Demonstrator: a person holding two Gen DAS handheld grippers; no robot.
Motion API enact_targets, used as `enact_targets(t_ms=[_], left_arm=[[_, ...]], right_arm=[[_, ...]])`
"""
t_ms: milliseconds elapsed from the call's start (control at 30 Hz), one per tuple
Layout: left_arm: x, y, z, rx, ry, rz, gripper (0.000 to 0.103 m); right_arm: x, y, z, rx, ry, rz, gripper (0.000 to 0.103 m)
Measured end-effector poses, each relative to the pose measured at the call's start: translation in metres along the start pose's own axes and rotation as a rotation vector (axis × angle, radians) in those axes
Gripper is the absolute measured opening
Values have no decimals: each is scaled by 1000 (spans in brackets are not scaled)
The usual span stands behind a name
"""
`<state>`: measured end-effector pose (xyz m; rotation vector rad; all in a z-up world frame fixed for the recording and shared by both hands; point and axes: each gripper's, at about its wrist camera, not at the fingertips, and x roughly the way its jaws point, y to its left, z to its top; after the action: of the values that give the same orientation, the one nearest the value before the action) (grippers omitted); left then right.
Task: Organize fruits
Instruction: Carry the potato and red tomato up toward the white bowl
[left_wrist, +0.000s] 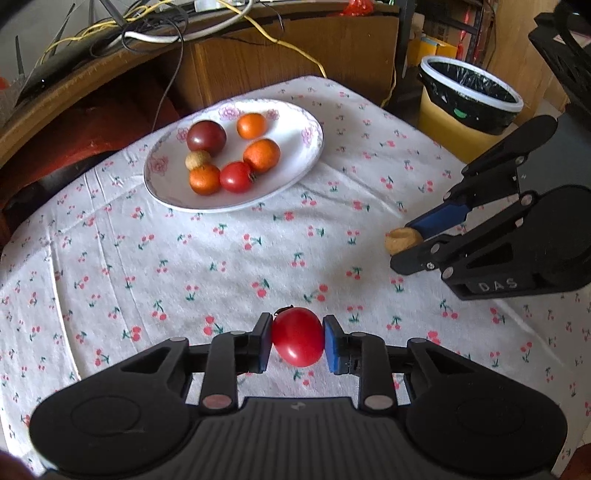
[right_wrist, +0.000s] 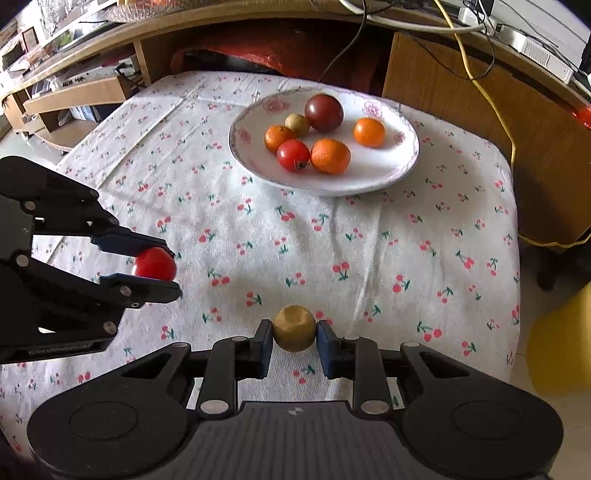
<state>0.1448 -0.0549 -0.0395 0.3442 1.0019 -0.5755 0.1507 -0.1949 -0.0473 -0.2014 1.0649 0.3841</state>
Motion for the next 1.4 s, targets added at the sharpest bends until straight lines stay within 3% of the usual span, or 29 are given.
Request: enact_targets(t_ms=[367,1400], left_arm=[[-4,2,22,-9,-45,24,37],[-10,3,44,4,-107,70,37]], right_arm=[[-11,0,16,8,-52,3,20],[-25,-1,33,33,-124,-15,21]])
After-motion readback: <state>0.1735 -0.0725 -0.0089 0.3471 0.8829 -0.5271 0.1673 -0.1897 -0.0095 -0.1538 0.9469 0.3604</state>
